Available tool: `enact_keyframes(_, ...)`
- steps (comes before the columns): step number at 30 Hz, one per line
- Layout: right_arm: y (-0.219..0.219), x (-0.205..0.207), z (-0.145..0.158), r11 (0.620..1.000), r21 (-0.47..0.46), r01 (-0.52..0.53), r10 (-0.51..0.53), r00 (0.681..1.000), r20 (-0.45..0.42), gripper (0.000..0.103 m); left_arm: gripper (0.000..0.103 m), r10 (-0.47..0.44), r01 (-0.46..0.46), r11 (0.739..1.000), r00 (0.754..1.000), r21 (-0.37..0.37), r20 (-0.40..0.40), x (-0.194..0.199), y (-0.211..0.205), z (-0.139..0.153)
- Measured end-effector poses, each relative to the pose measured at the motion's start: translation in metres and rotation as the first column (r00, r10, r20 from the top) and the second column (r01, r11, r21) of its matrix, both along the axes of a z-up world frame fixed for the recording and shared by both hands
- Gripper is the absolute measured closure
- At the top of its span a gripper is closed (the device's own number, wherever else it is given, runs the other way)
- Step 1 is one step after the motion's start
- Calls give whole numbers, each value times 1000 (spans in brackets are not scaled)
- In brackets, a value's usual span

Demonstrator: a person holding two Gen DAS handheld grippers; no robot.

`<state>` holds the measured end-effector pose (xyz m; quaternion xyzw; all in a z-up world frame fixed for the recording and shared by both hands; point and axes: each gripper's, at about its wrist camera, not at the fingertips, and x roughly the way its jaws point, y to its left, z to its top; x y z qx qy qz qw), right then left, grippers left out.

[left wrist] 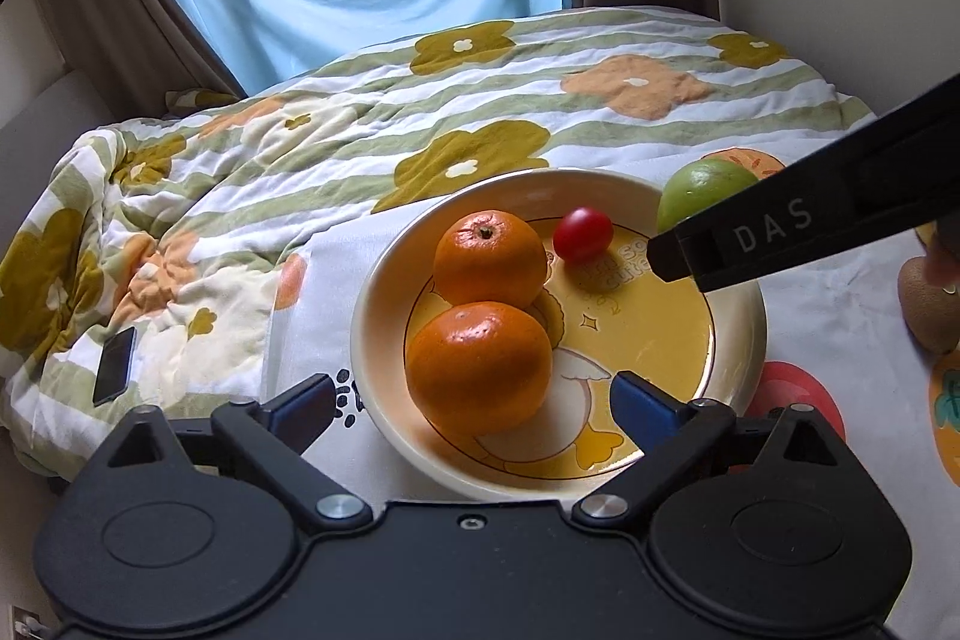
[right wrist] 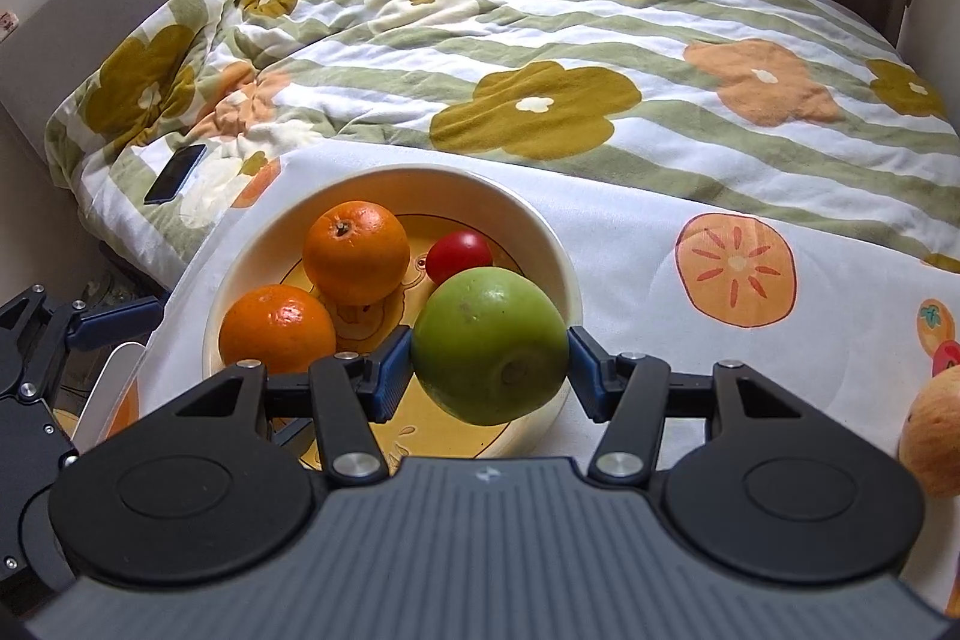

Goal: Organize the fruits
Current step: 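Carry the orange and green apple into the bowl and release both, then withdraw both open tools from the bowl toward the remaining fruits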

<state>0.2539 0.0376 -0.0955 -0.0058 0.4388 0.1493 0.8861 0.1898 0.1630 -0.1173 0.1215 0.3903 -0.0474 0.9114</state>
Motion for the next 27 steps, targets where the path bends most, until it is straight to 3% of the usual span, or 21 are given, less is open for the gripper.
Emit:
enact_keyframes(4,8,7,-10,999,-39,-30,30,1000,-3,33,3,4,-5,999,1000,-36,-21,-2,2,-2)
enact_keyframes(16,21,16,-28,991,-72,-111,110,994,-14,33,3,20,-21,999,999,-50,-27,-3,6,-7)
enact_keyframes(18,21,13,-24,990,-72,-120,121,993,6,24,3,15,-16,999,1000,-46,-24,-4,6,-6)
enact_keyframes(20,21,9,-19,991,-79,-109,112,993,32,4,3,13,-14,999,1000,-46,-21,-5,6,-5)
enact_keyframes(21,20,7,-17,992,-78,-100,103,994,43,0,3,14,-15,999,1000,-48,-21,-5,7,-5)
enact_keyframes(27,15,2,-11,994,-67,-91,94,995,44,0,3,22,-23,999,1000,-46,-22,-8,7,-1)
